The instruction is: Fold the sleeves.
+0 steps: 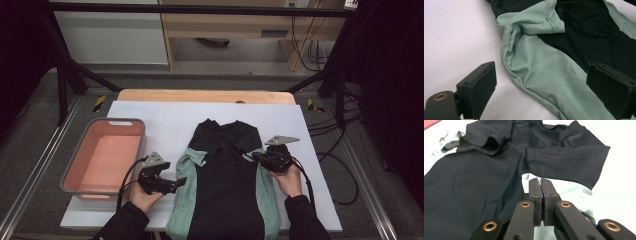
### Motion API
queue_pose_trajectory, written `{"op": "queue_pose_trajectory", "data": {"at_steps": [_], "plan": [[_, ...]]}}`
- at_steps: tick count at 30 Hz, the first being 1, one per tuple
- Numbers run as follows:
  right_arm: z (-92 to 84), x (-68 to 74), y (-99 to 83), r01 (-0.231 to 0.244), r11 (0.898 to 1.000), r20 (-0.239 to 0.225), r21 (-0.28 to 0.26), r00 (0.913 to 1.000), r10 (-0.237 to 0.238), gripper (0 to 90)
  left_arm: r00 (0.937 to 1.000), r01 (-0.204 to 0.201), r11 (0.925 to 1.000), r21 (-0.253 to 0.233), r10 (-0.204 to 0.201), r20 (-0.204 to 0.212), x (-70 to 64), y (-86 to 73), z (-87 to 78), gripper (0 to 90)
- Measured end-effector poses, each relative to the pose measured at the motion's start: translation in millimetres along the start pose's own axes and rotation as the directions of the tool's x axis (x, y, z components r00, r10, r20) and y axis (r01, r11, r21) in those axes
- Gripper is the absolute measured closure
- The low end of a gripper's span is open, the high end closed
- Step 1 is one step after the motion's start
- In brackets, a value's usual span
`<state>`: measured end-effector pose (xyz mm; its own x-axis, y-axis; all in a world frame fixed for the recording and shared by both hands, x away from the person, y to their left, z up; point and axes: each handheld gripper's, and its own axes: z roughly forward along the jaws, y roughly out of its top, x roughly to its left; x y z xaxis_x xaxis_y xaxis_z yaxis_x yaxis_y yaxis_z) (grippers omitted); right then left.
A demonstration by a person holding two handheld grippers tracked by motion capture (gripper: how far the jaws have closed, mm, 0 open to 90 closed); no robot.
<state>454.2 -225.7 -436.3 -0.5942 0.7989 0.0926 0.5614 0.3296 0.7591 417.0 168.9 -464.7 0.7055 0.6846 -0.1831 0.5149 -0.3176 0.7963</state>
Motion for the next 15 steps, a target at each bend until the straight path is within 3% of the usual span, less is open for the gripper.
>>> {"op": "queue_pose_trajectory", "data": {"at_steps": [5,8,11,15], "plan": [[5.3,-0.4,-2.5,0.000,1.000,0.003,0.009,1.0000,0.000,84.0,1.0000,0.000,1.0000,-0.001,0.000,0.006,-0.9,0.9,-1.4,9.0],[0.5,0.4,-2.0,-0.006,1.000,-0.010,-0.020,0.9999,0.006,72.1,1.0000,-0.003,1.0000,-0.001,0.003,0.008,-2.0,1.6,-1.6,8.5],[-6.8,3.6,-2.3,-0.005,0.998,-0.029,-0.066,0.9996,0.003,51.6,0.9999,-0.011,0.9999,-0.002,0.011,0.006,-4.3,3.0,-2.5,8.4],[-18.9,7.2,-4.9,-0.010,0.993,-0.034,-0.114,0.9994,0.007,31.2,0.9999,-0.010,0.9999,-0.006,0.010,0.005,-6.0,5.1,-5.5,7.1]]}}
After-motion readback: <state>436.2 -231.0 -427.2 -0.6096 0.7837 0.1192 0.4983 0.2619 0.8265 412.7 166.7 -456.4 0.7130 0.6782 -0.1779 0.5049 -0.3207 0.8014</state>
